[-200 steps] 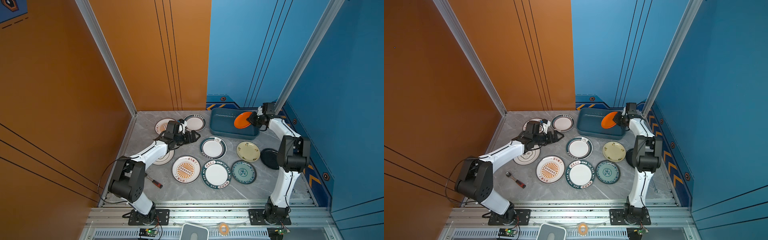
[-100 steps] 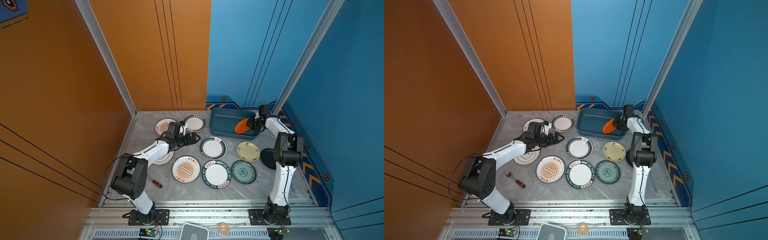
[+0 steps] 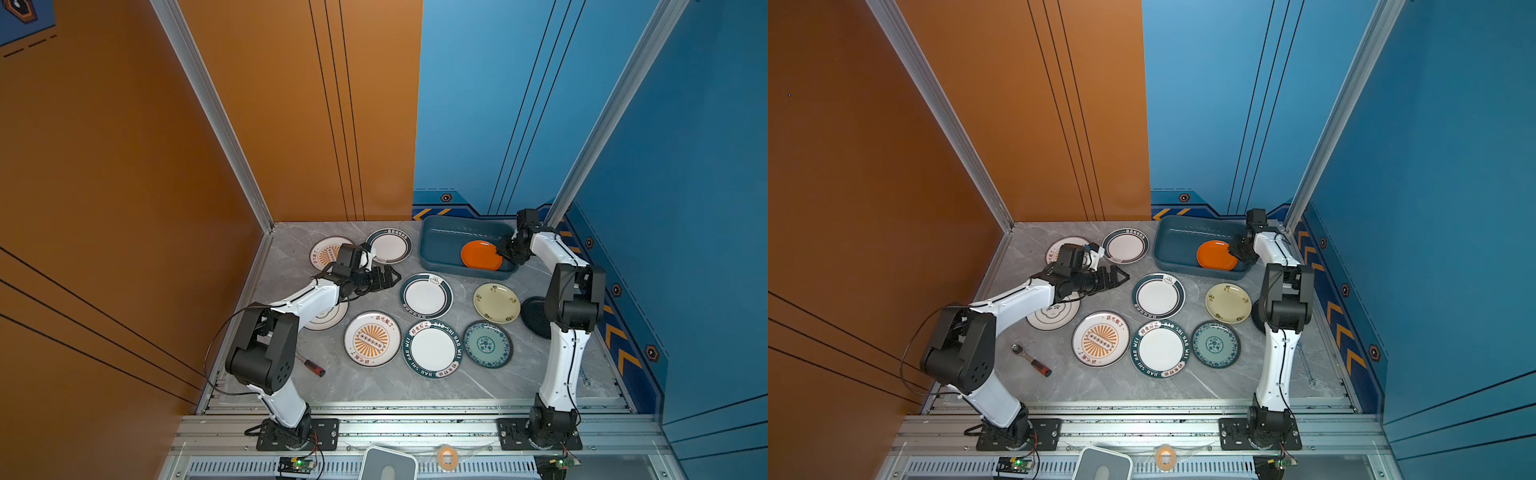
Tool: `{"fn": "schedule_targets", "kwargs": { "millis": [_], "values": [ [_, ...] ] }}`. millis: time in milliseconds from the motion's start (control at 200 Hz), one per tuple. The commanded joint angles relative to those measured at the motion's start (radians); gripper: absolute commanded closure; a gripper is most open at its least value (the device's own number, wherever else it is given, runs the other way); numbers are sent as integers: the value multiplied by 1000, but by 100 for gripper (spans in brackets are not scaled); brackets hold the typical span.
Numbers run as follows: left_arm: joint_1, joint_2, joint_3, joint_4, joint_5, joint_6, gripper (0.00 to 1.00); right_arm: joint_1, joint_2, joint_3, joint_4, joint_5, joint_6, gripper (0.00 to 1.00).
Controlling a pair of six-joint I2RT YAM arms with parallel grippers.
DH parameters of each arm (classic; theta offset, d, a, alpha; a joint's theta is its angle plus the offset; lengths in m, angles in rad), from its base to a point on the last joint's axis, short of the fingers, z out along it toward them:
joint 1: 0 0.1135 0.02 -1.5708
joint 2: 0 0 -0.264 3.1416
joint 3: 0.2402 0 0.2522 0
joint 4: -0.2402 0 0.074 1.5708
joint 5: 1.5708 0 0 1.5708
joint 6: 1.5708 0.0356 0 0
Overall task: Place the plates into the plastic bin on the countertop
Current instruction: 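Carry the orange plate with the right gripper into the teal bin and release, then raise the open right gripper out of the teal bin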
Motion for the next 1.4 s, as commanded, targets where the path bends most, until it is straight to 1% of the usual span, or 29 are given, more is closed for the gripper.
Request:
{"fn": "schedule_targets", "kwargs": {
  "millis": [0,145,245,330,476,551,671,816,826,836,906,976,1056,1257,1397],
  "values": [
    [10,25,29,-32,8,36,2,-2,-1,35,-54,64,-28,63],
    [1,43,46,-56,-2,57,3,7,-22,43,-69,97,-54,63],
    [-14,61,59,-77,-22,77,3,27,-51,47,-65,86,-73,62],
    [-26,82,69,-85,-37,88,3,58,-75,54,-52,50,-78,62],
    [-43,122,83,-76,-43,87,3,132,-55,150,-86,-53,-47,61],
    [-53,155,98,-78,-43,91,6,165,-59,163,-77,-82,-21,61],
    [-66,204,122,-86,-46,100,10,222,-91,155,-61,-90,-3,61],
    [-83,260,141,-86,-42,104,13,263,-151,97,-38,-91,0,61],
    [-84,264,143,-86,-40,104,16,264,-153,86,-31,-89,2,61],
    [-85,269,144,-84,-38,104,17,265,-167,80,-28,-89,4,61],
    [-94,294,153,-82,-31,103,20,263,-189,62,-2,-98,16,60],
    [-98,303,147,-69,-33,98,21,257,-164,105,-25,-105,37,60],
    [-99,305,139,-50,-30,89,22,270,-69,189,-49,-123,53,60],
    [-103,312,142,-46,-18,82,24,311,179,475,-175,-45,87,61],
    [-104,300,130,-47,-19,87,24,320,246,517,-181,1,116,62]
  ]
}}
